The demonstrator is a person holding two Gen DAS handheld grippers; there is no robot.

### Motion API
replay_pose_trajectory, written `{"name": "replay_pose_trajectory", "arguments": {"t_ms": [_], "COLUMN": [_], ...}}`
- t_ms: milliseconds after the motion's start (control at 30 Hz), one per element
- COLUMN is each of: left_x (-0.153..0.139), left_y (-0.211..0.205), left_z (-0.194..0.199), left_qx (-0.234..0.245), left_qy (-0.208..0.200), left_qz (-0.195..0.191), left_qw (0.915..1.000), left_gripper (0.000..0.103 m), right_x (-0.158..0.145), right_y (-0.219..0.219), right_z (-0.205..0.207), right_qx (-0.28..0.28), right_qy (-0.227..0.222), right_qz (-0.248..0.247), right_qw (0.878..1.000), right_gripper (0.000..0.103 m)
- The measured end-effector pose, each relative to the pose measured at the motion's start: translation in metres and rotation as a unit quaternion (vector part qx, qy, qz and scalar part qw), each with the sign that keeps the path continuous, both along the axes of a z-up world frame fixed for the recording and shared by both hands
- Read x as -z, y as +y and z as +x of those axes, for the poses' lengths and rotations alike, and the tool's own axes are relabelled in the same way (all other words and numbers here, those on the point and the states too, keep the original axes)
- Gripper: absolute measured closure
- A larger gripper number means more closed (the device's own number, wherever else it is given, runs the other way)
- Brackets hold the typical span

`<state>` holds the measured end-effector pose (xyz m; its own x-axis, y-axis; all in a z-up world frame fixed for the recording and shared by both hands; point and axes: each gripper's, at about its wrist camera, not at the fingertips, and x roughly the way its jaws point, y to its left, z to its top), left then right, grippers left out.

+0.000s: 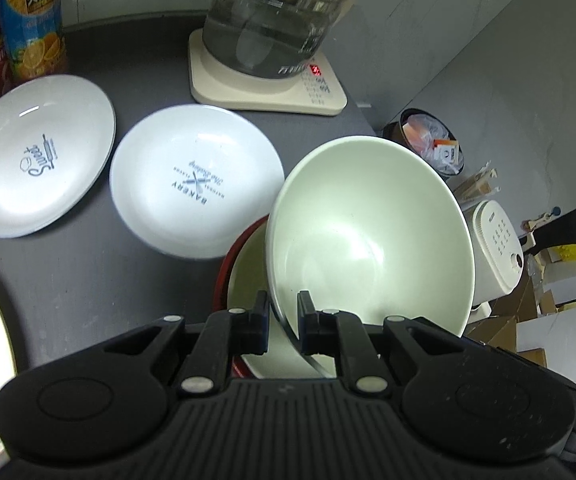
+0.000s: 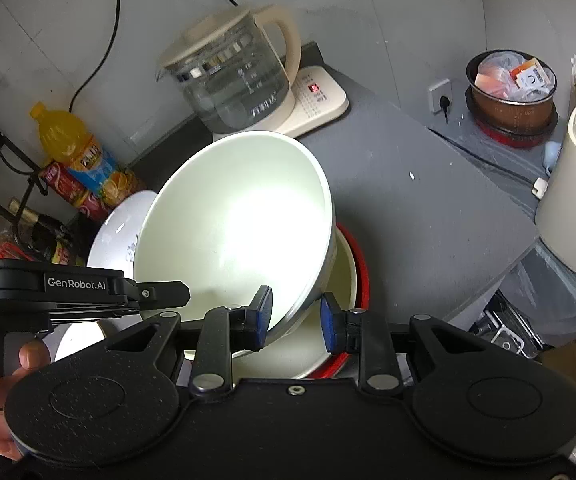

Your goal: Organize plates and bowls

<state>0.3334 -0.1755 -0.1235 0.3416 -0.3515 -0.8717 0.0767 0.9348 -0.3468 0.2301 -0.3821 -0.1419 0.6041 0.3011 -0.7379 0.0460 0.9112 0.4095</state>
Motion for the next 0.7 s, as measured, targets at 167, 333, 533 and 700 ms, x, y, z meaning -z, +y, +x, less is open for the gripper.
{"name": "replay_pose_trajectory", "arguments": {"t_ms": [167,333,533,700], "left_x": [0.01,0.023,0.025,0.022], "left_y": [0.002,0.003,0.0,0.001], "left_z": [-0.001,0.0,0.003,0.003], "left_qx": [-0.004,-0.005,0.0,0.003], "left_qy": [0.015,0.036,0.042,0.043], "left_qz": [0.005,0.006,0.004,0.01], "left_qw": [0.9999,0.9993,0.9991,0.999], "left_gripper": [0.091,0.091,0.09,0.087], "right_x": [0.009,0.015,0.015,0.015], "right_y": [0.003,0.001,0.002,0.003], "right_z": [0.002,0.003,0.005,0.006], "right_qx": [-0.004,-0.002,-0.007,-0.006], "right_qy": [0.021,0.032,0.039,0.039], "right_qz": [-0.001,0.003,0.001,0.003], "right_qw": [1.0,0.999,0.999,0.999], "right_gripper": [0.077,0.076,0.076,0.076]}}
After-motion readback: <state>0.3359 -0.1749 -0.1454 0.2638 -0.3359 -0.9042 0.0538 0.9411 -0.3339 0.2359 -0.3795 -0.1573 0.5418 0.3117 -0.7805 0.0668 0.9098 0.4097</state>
